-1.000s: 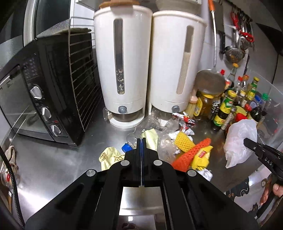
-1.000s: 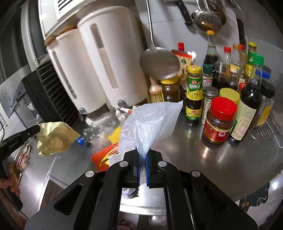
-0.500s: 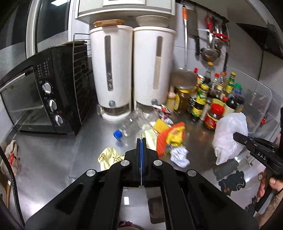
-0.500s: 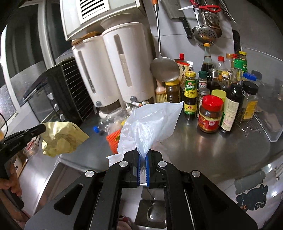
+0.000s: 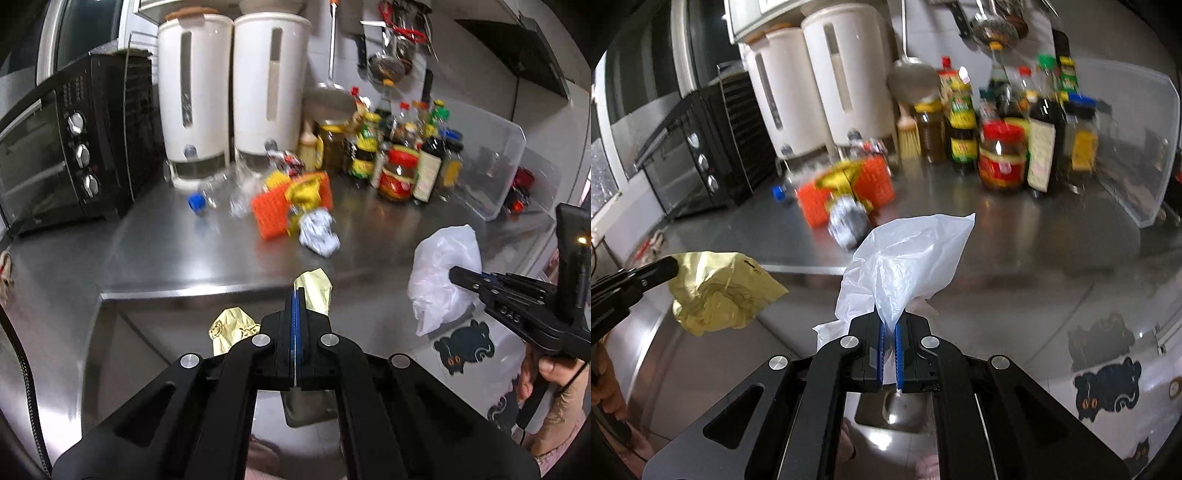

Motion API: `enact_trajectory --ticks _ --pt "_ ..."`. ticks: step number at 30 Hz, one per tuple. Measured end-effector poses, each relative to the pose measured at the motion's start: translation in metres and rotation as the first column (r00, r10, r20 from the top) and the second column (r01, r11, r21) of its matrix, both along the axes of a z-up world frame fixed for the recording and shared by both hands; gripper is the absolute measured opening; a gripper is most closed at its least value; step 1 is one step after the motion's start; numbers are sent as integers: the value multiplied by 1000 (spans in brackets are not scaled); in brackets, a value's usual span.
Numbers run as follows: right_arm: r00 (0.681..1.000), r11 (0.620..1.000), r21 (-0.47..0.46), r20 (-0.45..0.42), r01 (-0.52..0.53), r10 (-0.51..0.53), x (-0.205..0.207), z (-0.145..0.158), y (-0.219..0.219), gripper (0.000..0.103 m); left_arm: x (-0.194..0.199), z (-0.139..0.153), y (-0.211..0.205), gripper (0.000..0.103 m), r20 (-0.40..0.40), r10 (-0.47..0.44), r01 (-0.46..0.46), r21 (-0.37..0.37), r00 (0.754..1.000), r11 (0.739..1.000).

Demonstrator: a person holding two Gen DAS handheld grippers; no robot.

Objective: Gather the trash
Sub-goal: 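Lift the white bag with the right tool while the left carries the yellow wrapper toward the bin, then open both tools over the floor bin, dropping the bag and wrapper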

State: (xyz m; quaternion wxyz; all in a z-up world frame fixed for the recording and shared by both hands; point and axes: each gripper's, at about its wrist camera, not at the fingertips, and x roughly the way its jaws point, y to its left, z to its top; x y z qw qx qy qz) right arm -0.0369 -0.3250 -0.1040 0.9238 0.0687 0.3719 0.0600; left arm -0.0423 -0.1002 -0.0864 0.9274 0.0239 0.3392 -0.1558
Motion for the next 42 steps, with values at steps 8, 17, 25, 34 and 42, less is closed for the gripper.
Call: enact_trajectory --ticks 8,17,25,34,42 --pt "991 1000 -12 -129 21 -22 -3 -74 -2 6 -11 -71 -15 0 -108 -49 50 -1 993 999" --pt "967 1000 14 -254 14 -10 26 -172 9 6 21 -172 -20 0 -273 -61 59 -15 960 998" --pt "930 999 49 -368 23 -3 52 -250 10 6 49 -268 -29 0 -404 -61 53 -32 913 998" --pt "876 995 91 -483 50 0 84 -327 9 6 68 -359 -47 0 -528 -62 63 -16 847 998" --pt "826 991 114 -563 68 8 108 -373 10 9 87 -407 -52 0 -596 -51 68 6 801 998"
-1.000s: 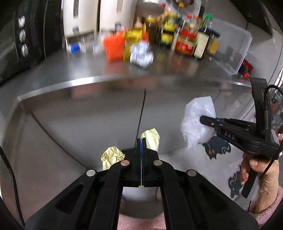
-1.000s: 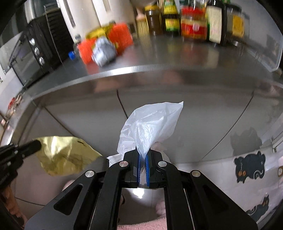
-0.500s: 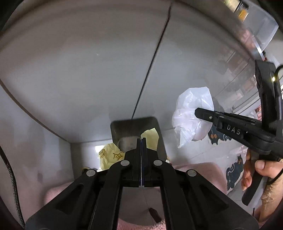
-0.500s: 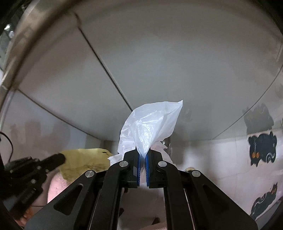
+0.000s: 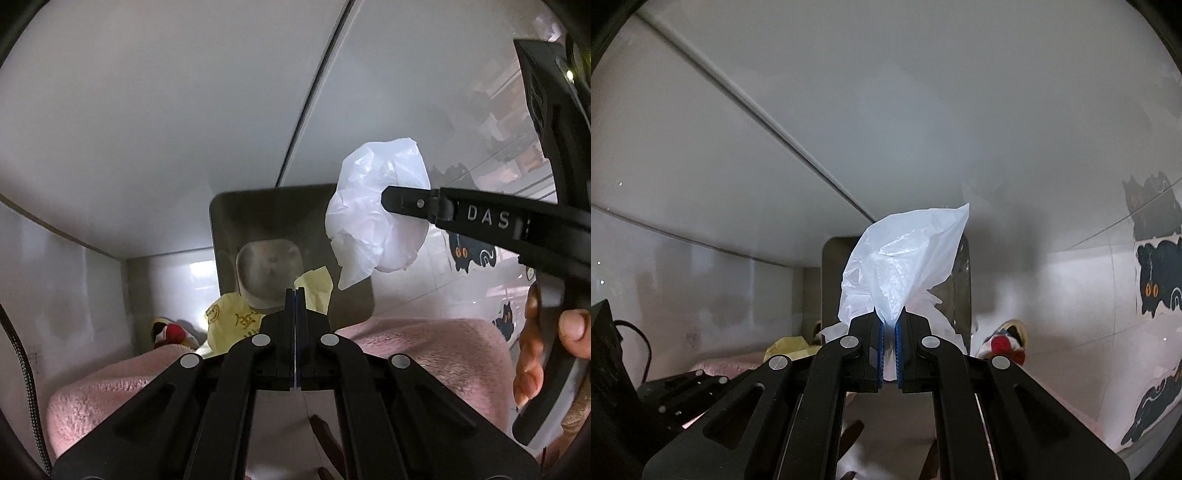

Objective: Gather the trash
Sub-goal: 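Open both tools over the floor bin, dropping the bag and wrapper, then raise both tools back to the counter and grasp the foil ball with the right tool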

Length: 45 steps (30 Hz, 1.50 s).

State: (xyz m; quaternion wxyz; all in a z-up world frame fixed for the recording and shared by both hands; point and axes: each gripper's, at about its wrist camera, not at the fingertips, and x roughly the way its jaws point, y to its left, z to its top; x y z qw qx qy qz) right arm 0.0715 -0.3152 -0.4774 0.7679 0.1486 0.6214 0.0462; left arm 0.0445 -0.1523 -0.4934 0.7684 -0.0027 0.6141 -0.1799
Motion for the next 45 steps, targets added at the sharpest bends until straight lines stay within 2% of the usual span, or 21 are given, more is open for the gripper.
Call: enact_trajectory --ticks 8,10,11,12,13,14,16,17,19,21,22,24,29,33,37,45 --pt "999 1000 13 -50 8 -8 16 -12 3 11 6 -18 -4 0 -33 -8 8 5 999 1000" --pt "999 1000 12 -50 12 -11 18 -13 4 11 7 -18 -7 3 -39 -8 9 2 999 1000" --pt "999 1000 11 -51 14 -13 20 -14 3 14 7 -18 -7 8 -38 -8 8 3 999 1000" --pt "999 1000 11 -49 16 -15 21 -13 1 27 7 -20 -6 16 -34 -9 9 4 999 1000" --pt "999 1000 13 -49 16 -16 21 -12 0 45 7 -19 -6 20 -30 -11 11 4 1000 1000" --pt "999 1000 15 -45 17 -17 21 -14 1 50 8 -18 -5 26 -22 -10 10 7 1000 1000" --pt "999 1000 8 -38 21 -21 21 -13 2 51 8 -13 -4 33 -16 -9 9 8 1000 1000" --pt "999 1000 7 -35 24 -24 21 -11 3 52 8 -9 -2 41 -11 -5 5 8 1000 1000" --pt "999 999 3 -20 33 -33 19 -4 4 63 8 -1 0 51 8 3 -4 7 1000 1000" --pt "999 999 -19 7 34 -34 15 7 2 75 7 16 6 66 47 13 -13 11 999 1000" --pt "999 999 -30 16 33 -33 15 12 1 80 8 22 9 70 61 19 -20 12 998 1000" --pt "999 998 -53 41 31 -29 10 28 -1 87 8 37 16 80 82 34 -35 2 996 999" --pt "992 996 -87 129 27 -16 -2 82 -5 91 6 91 29 93 182 43 -47 13 982 999" --pt "977 996 -91 211 20 0 -9 129 -7 95 3 135 37 95 259 30 -42 40 966 998" --pt "957 991 -133 290 14 26 -20 182 -2 96 0 177 49 95 309 32 -53 59 950 997" --pt "896 989 -146 442 16 51 -40 276 9 96 -12 263 73 95 403 81 -103 33 911 994"
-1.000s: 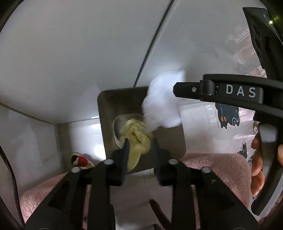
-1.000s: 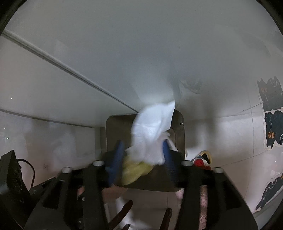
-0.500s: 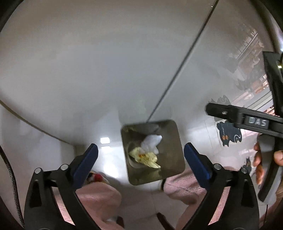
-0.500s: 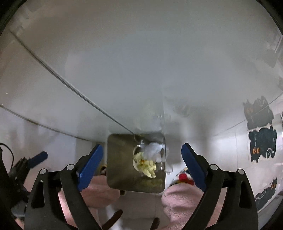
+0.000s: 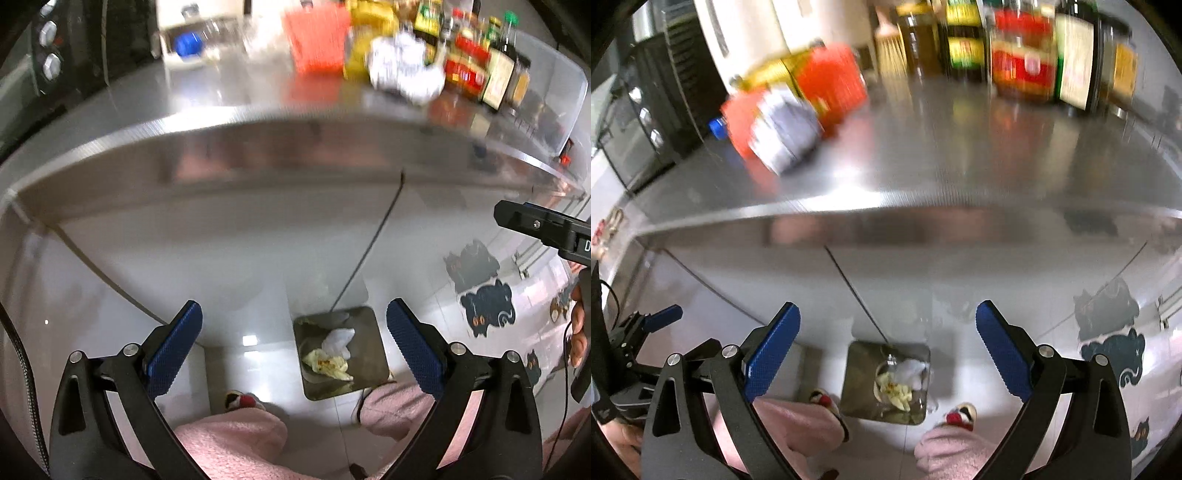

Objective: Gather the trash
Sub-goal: 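Raise both tools back to the counter and grasp the foil ball with the right tool, then grasp the yellow snack wrapper with the left tool while the right tool holds the foil ball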

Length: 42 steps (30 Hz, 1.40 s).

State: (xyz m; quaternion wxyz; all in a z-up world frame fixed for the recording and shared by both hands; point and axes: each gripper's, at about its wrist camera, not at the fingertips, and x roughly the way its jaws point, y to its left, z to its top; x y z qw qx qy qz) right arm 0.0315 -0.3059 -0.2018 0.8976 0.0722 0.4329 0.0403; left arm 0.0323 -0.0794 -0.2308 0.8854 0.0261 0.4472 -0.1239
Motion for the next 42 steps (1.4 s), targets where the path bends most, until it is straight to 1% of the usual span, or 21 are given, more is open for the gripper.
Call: enact_trajectory --ticks 1,3,6,8,11,14,17,19,20,22,25,29,30,31,32,34,37,39,42 --pt "1000 1000 3 15 -3 3 -1 7 1 97 -1 5 2 95 8 2 -2 -8 1000 1000" --pt "999 1000 -1 50 -4 4 -1 23 6 97 -2 26 10 95 31 12 -11 -19 999 1000" --pt "997 1000 1 82 -16 16 6 39 9 97 2 48 16 95 68 28 -27 -15 997 1000" --pt "995 1000 -5 96 -23 23 10 44 16 97 5 54 18 95 85 36 -35 -11 996 999" --pt "993 999 -7 110 -36 37 21 53 23 97 17 72 21 95 115 40 -41 6 993 999" --pt "992 999 -3 119 -44 44 33 60 29 97 27 83 22 95 134 49 -51 13 990 999" --pt "992 999 15 116 -51 49 46 62 34 96 39 85 23 95 138 48 -49 7 989 999" --pt "993 997 34 105 -65 61 57 59 39 95 44 86 23 95 137 46 -48 11 990 999" --pt "993 997 41 101 -72 67 62 57 42 92 46 85 22 94 135 45 -48 13 990 999" --pt "993 995 52 88 -87 83 75 52 49 81 52 83 21 94 128 43 -46 17 991 999" --pt "993 994 50 66 -96 93 96 43 56 72 59 83 21 93 127 42 -45 22 991 999" --pt "995 995 46 52 -93 90 116 33 59 65 69 85 17 92 128 36 -39 27 991 999" --pt "995 995 44 46 -94 92 118 31 60 58 71 85 16 92 130 33 -37 26 991 999" --pt "994 994 50 36 -101 99 120 29 60 45 73 86 15 92 131 32 -36 25 991 999" --pt "994 992 57 32 -109 107 120 27 59 44 76 87 13 92 133 30 -33 21 991 999" --pt "993 993 38 35 -115 114 117 29 57 43 80 89 9 92 139 24 -26 15 990 1000" --pt "992 992 39 41 -117 115 112 35 47 42 87 94 -2 92 151 10 -10 5 988 1000" --pt "994 994 23 47 -103 102 110 40 37 42 90 99 -12 92 164 -7 9 -6 986 1000" --pt "998 999 -3 48 -50 50 109 42 14 42 95 107 -30 92 182 -38 41 -13 983 999"
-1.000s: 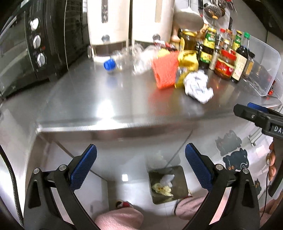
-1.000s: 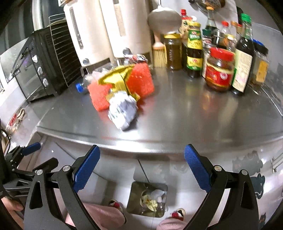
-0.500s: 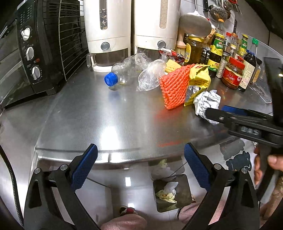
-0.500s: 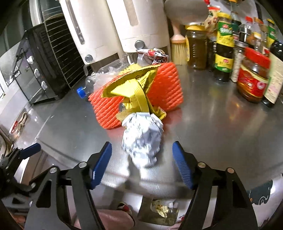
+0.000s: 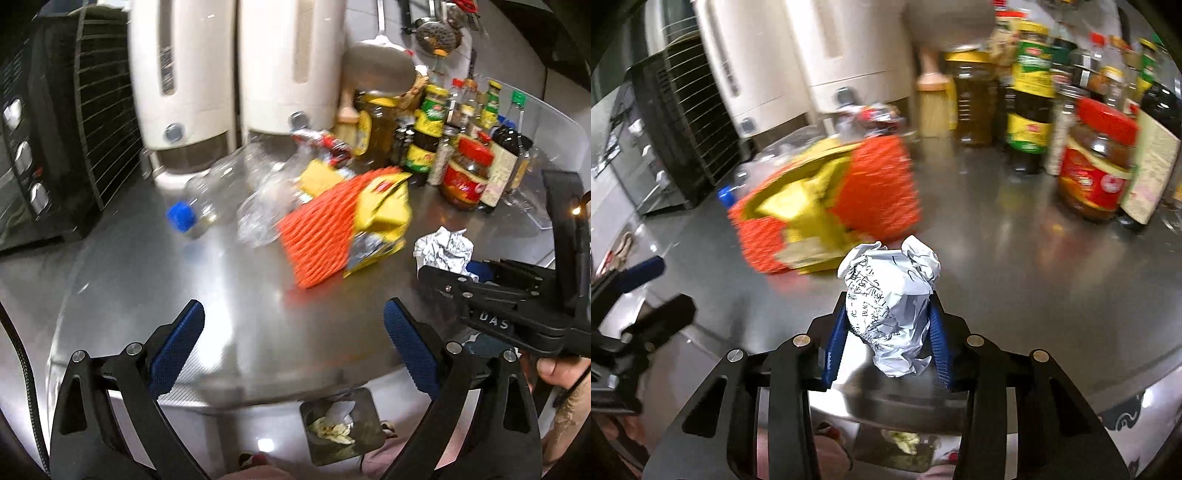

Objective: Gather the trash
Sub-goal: 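Grasp the yellow snack wrapper with the left tool while the right tool holds the foil ball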

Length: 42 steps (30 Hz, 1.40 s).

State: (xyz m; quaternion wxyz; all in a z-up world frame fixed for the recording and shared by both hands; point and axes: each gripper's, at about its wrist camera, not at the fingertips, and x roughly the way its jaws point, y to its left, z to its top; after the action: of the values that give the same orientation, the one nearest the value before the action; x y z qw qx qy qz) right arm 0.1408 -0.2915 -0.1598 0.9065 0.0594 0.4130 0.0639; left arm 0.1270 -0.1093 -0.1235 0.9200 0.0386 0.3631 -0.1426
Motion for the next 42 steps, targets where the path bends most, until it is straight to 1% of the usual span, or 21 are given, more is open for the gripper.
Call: enact_trajectory --ticks 2,6,10,16,19,20,21,25,34,37,42 --pt "1000 1000 6 -7 27 -27 1 -3 -15 42 3 3 -10 90 10 -19 19 0 1000 1000" --pt "998 998 10 -17 62 -62 -1 -9 -37 42 15 11 -33 79 18 -61 62 -19 998 998" --pt "997 997 15 -17 81 -81 -3 -11 -48 42 32 15 -54 78 14 -82 82 -24 997 996" --pt "996 995 22 -15 92 -92 -6 -11 -57 42 56 5 -71 73 -3 -66 66 4 998 998" --pt "995 995 26 -17 96 -96 -6 -12 -60 42 66 -3 -77 62 -26 -66 67 16 997 998" --pt "995 995 29 -19 97 -96 -6 -12 -60 42 69 -7 -78 51 -36 -70 71 15 997 997" --pt "995 995 30 -19 97 -96 -6 -13 -62 42 70 -9 -79 46 -44 -72 73 14 996 997" --pt "995 995 31 -16 96 -96 -7 -14 -63 42 66 -10 -82 44 -27 -76 76 22 997 997" --pt "996 996 37 -14 87 -86 -6 -15 -57 42 58 4 -75 41 19 -56 55 26 998 998" --pt "996 996 38 -15 85 -85 -7 -14 -54 42 50 11 -66 41 35 -40 39 21 999 999" --pt "998 997 37 -2 63 -63 -12 -7 -41 42 25 23 -43 41 61 -10 10 2 998 1000"
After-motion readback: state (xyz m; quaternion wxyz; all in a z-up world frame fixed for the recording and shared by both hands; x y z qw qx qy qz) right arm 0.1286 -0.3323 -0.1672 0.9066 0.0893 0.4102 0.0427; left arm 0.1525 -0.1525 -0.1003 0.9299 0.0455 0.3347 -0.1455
